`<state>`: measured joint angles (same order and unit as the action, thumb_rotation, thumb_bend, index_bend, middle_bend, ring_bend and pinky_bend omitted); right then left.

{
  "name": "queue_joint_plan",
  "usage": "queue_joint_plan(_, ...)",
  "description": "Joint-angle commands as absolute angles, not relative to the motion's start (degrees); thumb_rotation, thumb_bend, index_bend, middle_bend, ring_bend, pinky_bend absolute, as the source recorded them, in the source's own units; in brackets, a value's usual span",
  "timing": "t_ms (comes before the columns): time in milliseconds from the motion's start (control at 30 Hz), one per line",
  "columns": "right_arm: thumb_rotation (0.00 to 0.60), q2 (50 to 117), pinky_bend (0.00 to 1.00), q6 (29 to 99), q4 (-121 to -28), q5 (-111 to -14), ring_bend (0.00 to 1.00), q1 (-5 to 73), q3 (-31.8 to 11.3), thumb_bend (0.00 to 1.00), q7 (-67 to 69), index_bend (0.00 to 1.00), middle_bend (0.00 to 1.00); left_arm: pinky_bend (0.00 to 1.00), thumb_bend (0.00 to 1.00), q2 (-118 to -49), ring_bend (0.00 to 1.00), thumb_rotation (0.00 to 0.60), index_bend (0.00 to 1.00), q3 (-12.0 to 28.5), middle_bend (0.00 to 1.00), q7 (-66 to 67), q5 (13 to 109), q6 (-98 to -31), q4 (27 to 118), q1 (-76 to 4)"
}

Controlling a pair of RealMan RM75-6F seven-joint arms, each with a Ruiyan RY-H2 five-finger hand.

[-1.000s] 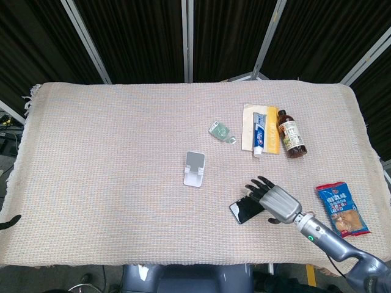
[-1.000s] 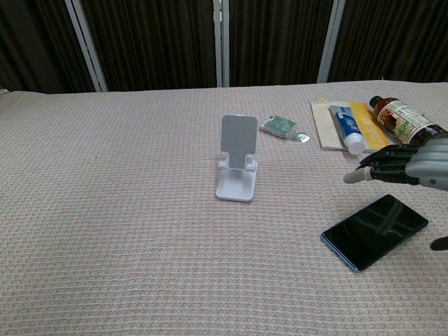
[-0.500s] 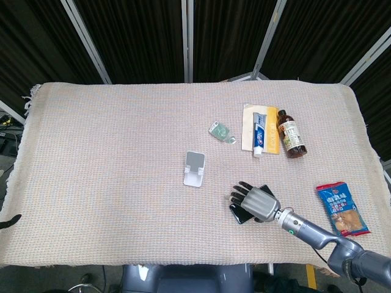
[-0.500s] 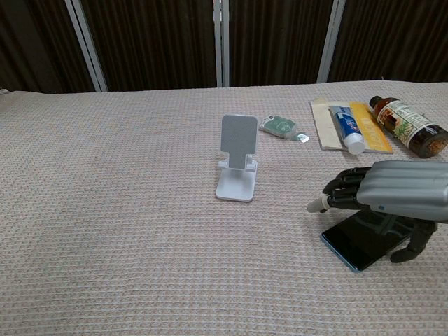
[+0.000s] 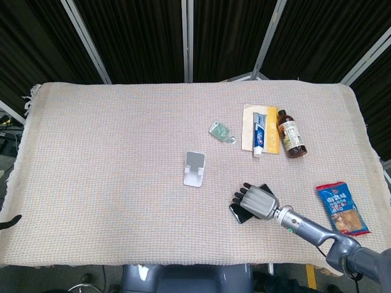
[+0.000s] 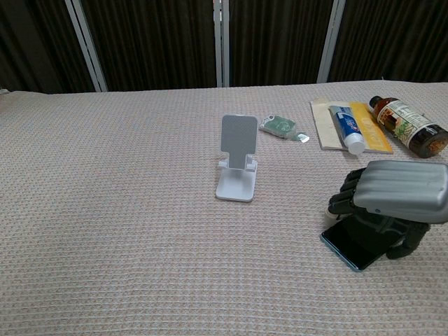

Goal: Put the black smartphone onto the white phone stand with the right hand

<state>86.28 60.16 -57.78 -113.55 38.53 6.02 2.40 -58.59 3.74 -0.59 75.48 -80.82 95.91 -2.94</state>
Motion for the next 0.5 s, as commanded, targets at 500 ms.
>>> queue_joint_plan(500,0.600,86.9,0.39,76.8,-50.2,-117.2,0.47,40.6,3.9,0.05,-4.5,0.47,0.54,0.00,0.00,-58.3,0.00,0.600,0.00,3.9,0.00,-1.0,75.5,-80.6,96.1,-3.0)
